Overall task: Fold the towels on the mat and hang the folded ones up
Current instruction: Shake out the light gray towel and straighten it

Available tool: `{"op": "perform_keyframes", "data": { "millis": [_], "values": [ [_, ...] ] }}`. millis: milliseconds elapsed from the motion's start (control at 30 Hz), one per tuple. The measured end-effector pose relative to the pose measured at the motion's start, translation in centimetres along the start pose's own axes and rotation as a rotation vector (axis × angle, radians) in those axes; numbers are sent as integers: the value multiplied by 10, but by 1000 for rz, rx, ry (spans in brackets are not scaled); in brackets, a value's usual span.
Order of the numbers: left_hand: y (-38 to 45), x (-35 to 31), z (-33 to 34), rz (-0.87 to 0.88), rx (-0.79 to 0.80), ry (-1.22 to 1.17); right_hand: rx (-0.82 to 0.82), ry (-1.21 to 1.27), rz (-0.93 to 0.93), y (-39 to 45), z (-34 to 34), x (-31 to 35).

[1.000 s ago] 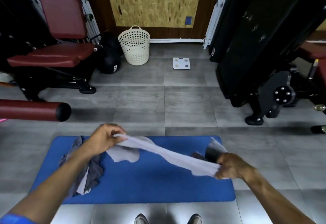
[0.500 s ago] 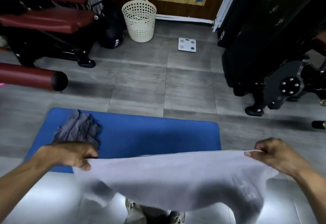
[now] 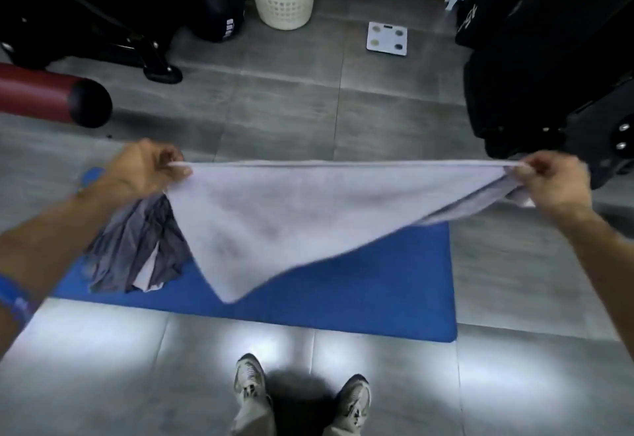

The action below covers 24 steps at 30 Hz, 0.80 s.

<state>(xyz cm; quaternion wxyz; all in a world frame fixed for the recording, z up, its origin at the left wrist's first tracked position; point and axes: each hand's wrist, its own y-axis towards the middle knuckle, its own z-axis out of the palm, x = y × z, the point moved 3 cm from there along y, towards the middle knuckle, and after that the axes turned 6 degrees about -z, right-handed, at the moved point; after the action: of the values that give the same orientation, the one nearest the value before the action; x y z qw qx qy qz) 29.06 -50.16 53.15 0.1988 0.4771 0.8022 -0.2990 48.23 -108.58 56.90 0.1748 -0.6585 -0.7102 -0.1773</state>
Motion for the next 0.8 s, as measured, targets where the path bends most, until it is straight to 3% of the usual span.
{"op": "perform_keyframes", "data": {
  "millis": [67, 167, 267, 400, 467, 500, 533, 700, 800],
  "values": [
    [25, 11, -11, 31, -28, 38, -23, -114, -112, 13, -1, 2],
    [50, 30, 3, 146, -186, 293, -47, -169, -148, 21, 20, -20],
    [70, 63, 51, 179, -251, 235, -61, -215, -176, 16, 75, -55],
    [105, 143, 160, 126, -220, 70, -104, -210, -173, -5, 192, -131],
    [131, 212, 254, 135, -201, -32, -138, -229, -206, -13, 284, -197],
    [131, 223, 263, 75, -193, -79, -128, -226, -181, -15, 297, -207],
    [127, 236, 275, -5, -213, -46, -116, -202, -161, -22, 312, -219],
    [139, 366, 477, 37, -187, 151, -1, -163, -153, -59, 527, -365],
    [128, 419, 559, 28, -172, 268, 67, -221, -141, -90, 611, -427]
  ]
}}
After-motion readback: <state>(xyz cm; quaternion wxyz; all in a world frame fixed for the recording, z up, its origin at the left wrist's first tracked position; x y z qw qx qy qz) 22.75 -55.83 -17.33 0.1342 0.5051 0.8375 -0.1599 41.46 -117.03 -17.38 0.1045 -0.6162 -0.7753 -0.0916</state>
